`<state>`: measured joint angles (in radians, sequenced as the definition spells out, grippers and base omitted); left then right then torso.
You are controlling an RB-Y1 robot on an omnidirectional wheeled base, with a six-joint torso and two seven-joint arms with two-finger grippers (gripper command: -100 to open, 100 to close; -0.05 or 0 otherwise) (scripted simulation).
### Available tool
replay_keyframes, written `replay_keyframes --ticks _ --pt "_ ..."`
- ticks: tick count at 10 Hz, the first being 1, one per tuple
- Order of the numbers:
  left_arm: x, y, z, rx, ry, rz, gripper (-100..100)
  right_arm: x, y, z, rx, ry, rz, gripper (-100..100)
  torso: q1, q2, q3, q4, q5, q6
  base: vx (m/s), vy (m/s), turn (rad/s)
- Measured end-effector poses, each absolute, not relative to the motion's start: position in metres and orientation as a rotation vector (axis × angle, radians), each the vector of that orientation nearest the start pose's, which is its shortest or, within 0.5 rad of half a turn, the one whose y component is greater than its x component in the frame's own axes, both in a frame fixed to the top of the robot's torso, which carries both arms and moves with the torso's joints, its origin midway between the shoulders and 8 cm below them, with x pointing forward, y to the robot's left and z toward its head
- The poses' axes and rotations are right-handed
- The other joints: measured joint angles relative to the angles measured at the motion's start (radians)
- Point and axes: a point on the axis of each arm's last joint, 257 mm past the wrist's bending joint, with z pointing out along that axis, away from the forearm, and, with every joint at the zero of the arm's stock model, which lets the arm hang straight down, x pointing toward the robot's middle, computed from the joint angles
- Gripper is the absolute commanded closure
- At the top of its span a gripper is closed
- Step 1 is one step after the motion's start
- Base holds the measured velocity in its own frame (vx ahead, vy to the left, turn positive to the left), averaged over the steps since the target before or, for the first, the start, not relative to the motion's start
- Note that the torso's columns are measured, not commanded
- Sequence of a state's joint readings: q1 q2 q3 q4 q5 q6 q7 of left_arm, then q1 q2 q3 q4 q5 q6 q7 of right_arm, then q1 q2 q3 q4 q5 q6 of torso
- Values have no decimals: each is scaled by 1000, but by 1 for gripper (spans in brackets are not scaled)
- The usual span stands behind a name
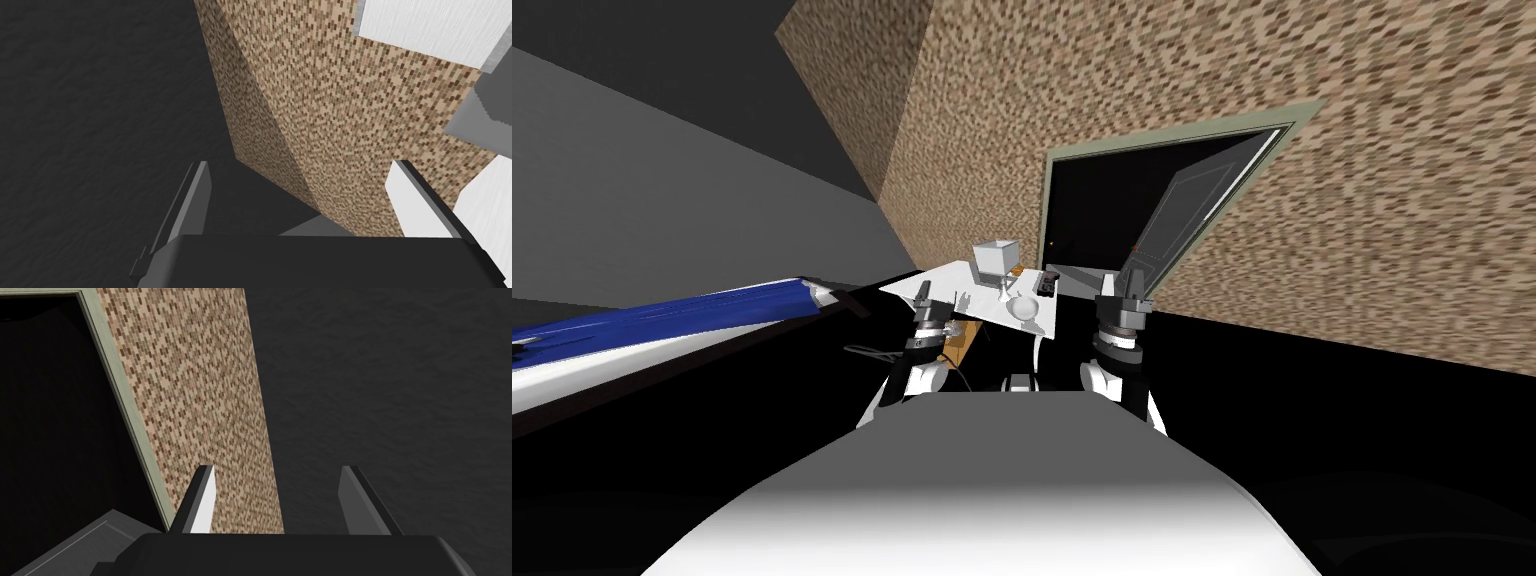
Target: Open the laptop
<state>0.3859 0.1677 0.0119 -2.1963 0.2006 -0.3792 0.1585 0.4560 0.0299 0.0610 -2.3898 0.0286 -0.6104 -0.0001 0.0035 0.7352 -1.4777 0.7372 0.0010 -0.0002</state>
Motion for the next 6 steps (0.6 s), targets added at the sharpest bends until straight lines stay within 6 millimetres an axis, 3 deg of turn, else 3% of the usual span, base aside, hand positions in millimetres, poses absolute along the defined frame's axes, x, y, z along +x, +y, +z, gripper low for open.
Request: replay_keyframes --ticks 4,6 --pt "421 317 -15 -869 691 -1568 -100 299 -249 102 459 416 1408 0 -9 6 3 2 -3 0 -63 -198 -54" --pt "433 328 -26 -902 700 -1560 -100 299 -249 102 459 416 1408 0 0 2 1 0 0 0 -27 -133 -29"
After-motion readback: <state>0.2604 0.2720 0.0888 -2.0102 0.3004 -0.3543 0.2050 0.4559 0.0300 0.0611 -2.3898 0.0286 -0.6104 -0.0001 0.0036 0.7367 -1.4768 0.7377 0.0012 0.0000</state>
